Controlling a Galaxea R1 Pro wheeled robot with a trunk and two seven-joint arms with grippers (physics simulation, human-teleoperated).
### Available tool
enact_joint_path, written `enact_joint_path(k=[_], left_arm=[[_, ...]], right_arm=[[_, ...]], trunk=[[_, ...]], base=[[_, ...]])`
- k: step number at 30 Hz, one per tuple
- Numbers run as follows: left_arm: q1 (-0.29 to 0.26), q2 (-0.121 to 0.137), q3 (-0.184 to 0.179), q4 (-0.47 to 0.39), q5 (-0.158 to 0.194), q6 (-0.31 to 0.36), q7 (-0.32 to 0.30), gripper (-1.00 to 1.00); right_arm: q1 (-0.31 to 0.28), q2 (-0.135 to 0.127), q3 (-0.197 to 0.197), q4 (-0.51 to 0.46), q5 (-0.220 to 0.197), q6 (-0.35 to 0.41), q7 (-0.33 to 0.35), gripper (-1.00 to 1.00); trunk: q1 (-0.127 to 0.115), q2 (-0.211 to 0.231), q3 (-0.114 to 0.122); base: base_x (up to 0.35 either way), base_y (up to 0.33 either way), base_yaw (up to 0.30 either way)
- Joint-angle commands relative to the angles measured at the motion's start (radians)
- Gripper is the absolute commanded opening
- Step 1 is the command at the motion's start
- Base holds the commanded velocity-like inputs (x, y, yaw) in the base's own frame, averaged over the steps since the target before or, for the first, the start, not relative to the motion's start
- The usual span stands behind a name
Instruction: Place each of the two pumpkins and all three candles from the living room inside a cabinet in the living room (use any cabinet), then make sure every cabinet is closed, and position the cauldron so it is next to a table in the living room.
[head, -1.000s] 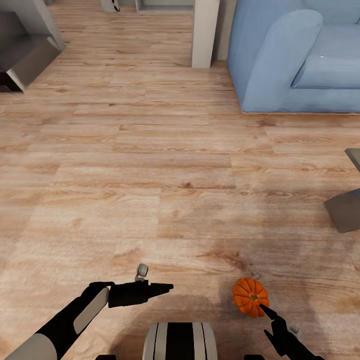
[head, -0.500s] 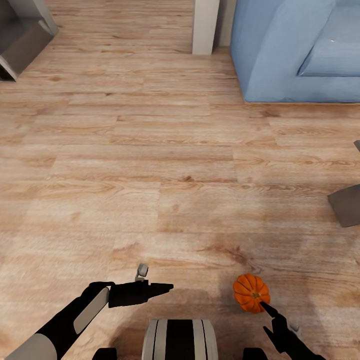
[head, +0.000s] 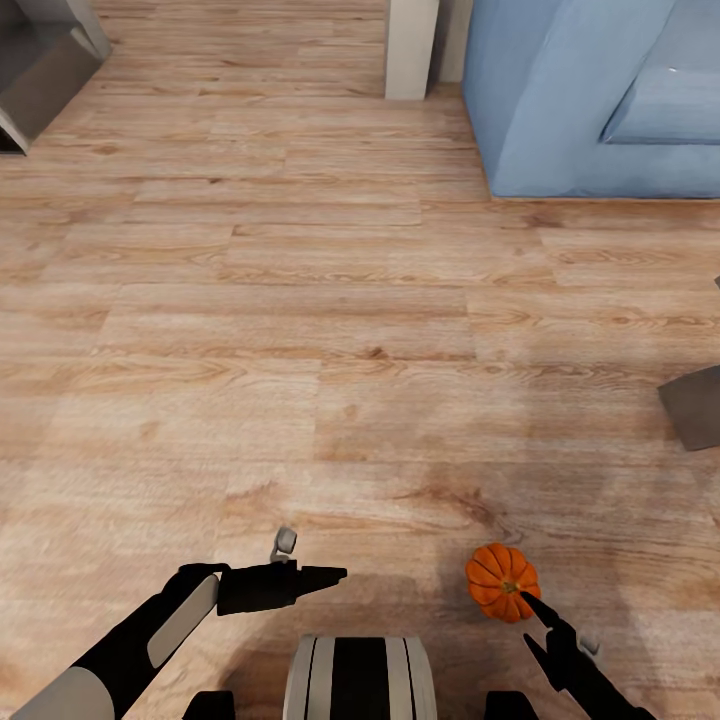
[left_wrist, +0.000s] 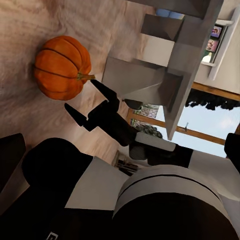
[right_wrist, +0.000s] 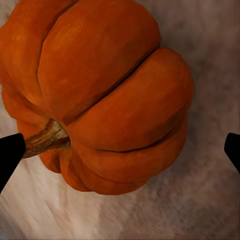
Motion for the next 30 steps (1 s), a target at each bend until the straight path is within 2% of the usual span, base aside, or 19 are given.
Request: enact_joint_path(k=[1,9,12,24,30], left_arm=[[-0.001,0.001,-0.003,0.0,0.009,0.007,0.001,1.0],[-0.001,0.001,-0.003,0.0,0.009,0.007,0.002,1.0],[-0.001,0.001,-0.003,0.0,0.008,0.007,0.002,1.0],[-0.001,0.001,-0.003,0.0,0.008,0.007,0.002,1.0],[-0.001,0.001,-0.003,0.0,0.008,0.007,0.003,1.0]], right_arm=[[0.0,0.0,0.0,0.001,-0.007,0.008,0.002,1.0],[0.0,-0.001,0.0,0.001,-0.007,0.007,0.004,1.0],[0.0,-0.001,0.0,0.001,-0.007,0.007,0.004,1.0],[0.0,-0.001,0.0,0.001,-0.007,0.007,0.003,1.0],[0.0,-0.001,0.001,0.001,-0.007,0.006,0.003,1.0]], trunk=[[0.0,0.0,-0.001],[0.0,0.0,-0.001],[0.001,-0.001,-0.012],[0.001,-0.001,-0.012],[0.004,-0.002,-0.035]], base=[[0.0,0.0,0.0],[0.0,0.0,0.0],[0.0,0.0,0.0],[0.0,0.0,0.0],[0.0,0.0,0.0]])
